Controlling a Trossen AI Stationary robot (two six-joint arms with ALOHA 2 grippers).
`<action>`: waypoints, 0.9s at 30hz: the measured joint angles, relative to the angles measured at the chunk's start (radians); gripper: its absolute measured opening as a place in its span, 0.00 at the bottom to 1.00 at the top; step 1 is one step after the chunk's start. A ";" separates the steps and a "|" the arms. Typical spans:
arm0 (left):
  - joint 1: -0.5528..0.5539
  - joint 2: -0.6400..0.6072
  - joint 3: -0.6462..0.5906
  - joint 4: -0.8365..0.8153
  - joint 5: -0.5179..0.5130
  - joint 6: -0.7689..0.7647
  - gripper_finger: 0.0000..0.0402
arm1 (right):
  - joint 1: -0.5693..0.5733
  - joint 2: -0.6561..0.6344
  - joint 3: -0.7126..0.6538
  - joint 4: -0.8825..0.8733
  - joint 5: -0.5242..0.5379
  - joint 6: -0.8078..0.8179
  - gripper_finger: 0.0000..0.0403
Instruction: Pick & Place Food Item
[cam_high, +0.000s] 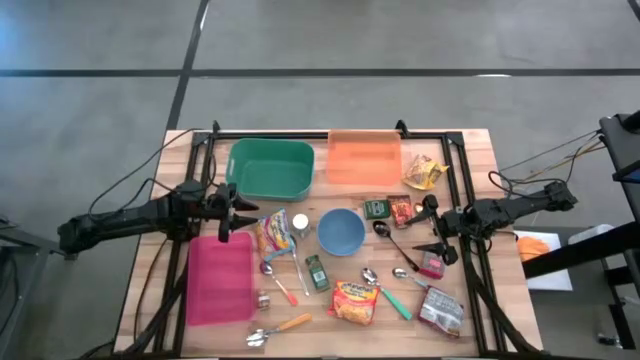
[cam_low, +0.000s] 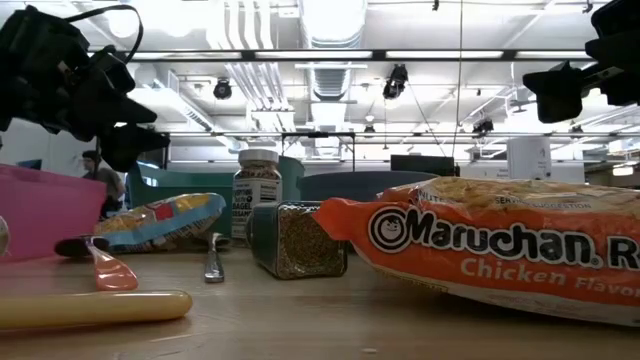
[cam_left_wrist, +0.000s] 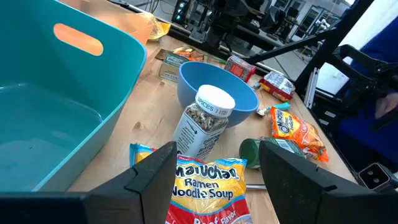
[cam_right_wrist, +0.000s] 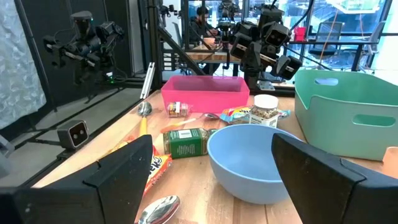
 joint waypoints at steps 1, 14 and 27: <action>0.000 0.000 0.000 0.000 0.000 0.000 0.57 | 0.000 0.000 0.000 0.000 0.000 0.001 0.81; 0.000 0.000 0.000 0.000 0.000 0.000 0.57 | 0.000 -0.001 0.000 0.150 0.025 -0.209 0.81; 0.000 0.000 0.000 0.000 0.000 0.000 0.57 | 0.000 0.000 0.000 0.233 0.215 0.057 0.81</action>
